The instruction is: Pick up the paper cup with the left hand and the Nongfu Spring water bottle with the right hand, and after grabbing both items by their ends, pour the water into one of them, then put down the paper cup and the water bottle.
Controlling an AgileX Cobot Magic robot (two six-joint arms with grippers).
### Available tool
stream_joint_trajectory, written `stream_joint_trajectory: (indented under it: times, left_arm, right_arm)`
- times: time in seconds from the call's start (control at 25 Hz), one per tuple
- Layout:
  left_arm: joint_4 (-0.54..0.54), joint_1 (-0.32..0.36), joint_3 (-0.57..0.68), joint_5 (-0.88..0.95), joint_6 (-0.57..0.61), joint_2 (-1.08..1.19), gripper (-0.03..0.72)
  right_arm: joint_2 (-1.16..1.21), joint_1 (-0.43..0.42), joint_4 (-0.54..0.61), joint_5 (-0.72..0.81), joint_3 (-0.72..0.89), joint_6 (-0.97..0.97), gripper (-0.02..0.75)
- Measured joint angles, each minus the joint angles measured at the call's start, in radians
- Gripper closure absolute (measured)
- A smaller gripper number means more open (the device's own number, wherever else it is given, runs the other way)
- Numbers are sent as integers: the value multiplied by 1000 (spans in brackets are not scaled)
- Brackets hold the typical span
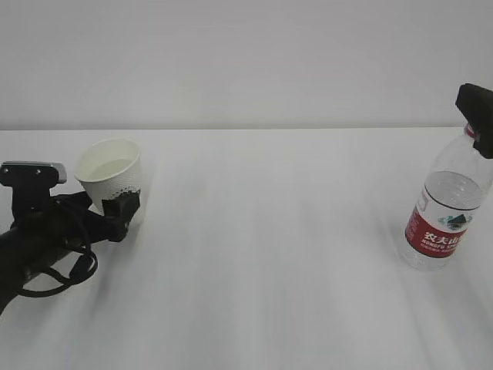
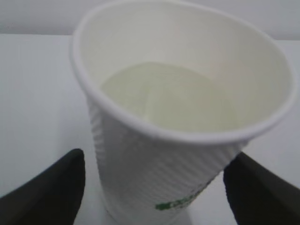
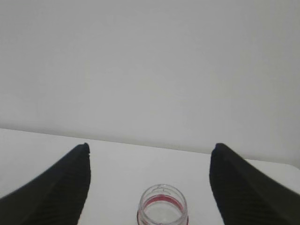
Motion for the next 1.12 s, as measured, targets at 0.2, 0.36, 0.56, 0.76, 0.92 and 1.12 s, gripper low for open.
stream_joint_trajectory:
  times: [0.2,0.36,0.56,0.76,0.92,1.12]
  left_arm:
    - [13,0,34,-2,-41,0,-3]
    - [29,0,71,-2,-49,0,-1]
    - [41,0,108,-2,-51,-24,6]
    - [46,0,145,-4,-51,-68,15]
    - [49,0,164,-4,-51,-115,29]
    - [49,0,164,-6,-52,-181,47]
  right_arm:
    - [0,0,0,0,0,0,145]
    - [0,0,0,0,0,0,145]
    - [0,0,0,0,0,0,145]
    - [0,0,0,0,0,0,145]
    - [0,0,0,0,0,0,145]
    - [0,0,0,0,0,0,145]
